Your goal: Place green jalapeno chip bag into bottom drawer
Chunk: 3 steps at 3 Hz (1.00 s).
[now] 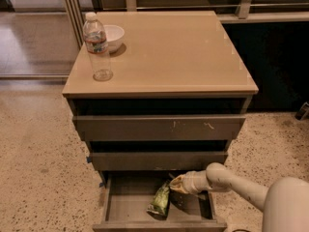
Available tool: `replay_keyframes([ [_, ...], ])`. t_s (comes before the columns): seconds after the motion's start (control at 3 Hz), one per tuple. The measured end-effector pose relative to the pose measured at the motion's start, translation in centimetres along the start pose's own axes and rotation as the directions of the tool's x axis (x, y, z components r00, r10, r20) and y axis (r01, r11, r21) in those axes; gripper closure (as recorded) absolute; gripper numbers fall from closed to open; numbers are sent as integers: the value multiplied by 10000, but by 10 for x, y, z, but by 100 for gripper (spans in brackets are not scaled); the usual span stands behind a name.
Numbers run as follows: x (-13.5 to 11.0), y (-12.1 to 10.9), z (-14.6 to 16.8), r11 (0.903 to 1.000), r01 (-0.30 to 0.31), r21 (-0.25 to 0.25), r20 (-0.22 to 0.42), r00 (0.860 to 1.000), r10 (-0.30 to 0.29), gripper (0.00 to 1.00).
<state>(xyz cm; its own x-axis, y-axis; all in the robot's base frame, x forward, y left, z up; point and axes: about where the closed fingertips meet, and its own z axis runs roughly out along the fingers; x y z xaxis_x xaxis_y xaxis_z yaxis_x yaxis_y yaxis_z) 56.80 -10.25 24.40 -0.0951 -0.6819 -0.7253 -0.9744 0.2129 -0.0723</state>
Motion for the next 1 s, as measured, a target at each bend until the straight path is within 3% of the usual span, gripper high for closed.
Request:
replay_keyframes([
  [0.33, 14, -3, 29, 9994, 53, -341, -502, 9987, -70, 100],
  [1.0, 41, 0, 56, 9975, 6, -705, -1721, 9850, -128, 100],
])
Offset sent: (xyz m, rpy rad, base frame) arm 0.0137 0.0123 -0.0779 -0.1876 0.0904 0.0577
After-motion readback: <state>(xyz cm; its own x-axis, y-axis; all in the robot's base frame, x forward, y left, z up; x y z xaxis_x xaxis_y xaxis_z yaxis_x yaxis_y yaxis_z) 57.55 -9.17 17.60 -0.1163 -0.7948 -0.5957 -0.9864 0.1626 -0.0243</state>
